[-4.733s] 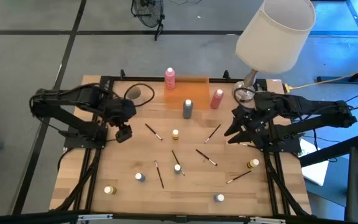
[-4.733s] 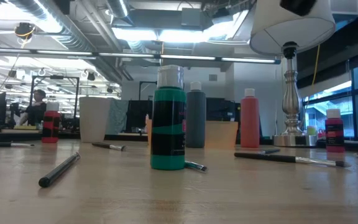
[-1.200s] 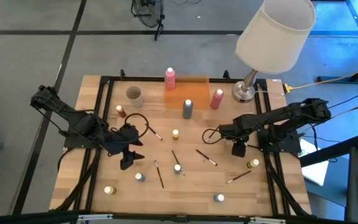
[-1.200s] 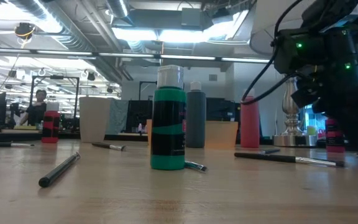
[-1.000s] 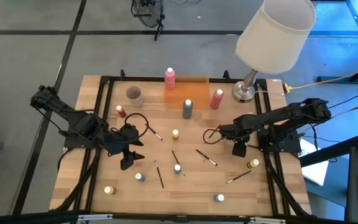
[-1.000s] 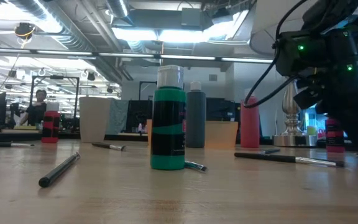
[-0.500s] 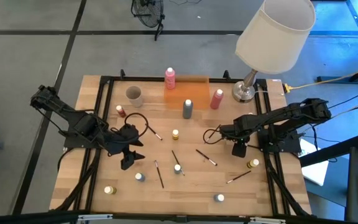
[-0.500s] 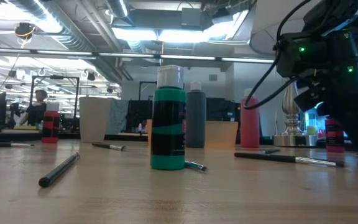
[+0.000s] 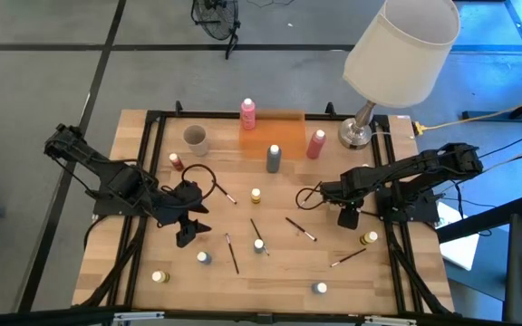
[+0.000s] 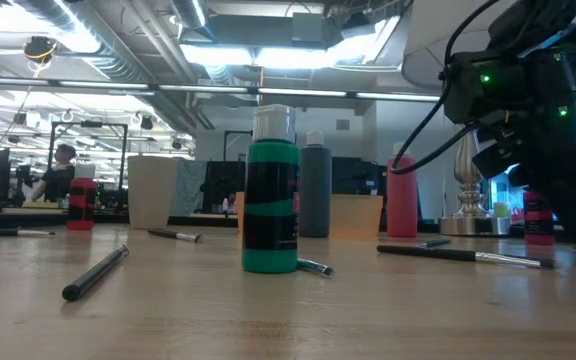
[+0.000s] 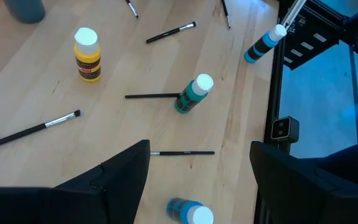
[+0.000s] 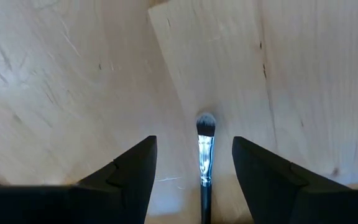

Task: Pick & Place Paint Supplies
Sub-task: Put the silver paint brush into the white cup

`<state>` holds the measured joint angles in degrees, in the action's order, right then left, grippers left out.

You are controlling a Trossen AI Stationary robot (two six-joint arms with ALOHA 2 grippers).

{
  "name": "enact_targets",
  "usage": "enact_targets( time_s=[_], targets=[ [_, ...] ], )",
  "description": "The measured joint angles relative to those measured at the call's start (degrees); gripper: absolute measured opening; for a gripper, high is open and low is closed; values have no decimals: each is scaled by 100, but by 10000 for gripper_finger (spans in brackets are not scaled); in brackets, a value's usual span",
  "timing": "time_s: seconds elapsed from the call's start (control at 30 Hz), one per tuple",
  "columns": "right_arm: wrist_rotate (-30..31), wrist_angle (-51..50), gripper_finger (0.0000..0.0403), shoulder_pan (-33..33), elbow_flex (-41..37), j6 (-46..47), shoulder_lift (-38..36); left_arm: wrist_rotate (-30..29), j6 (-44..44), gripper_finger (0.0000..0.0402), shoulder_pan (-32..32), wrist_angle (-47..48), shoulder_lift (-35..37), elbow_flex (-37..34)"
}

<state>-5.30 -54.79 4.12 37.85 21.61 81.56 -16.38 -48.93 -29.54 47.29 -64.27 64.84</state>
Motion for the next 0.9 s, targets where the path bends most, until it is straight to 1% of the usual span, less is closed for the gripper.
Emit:
enact_targets(
  time_s=[0.9],
  targets=[
    [-168, 149, 213, 0, 0, -281, 0, -116, 15, 274, 0, 2, 0, 0]
  ],
)
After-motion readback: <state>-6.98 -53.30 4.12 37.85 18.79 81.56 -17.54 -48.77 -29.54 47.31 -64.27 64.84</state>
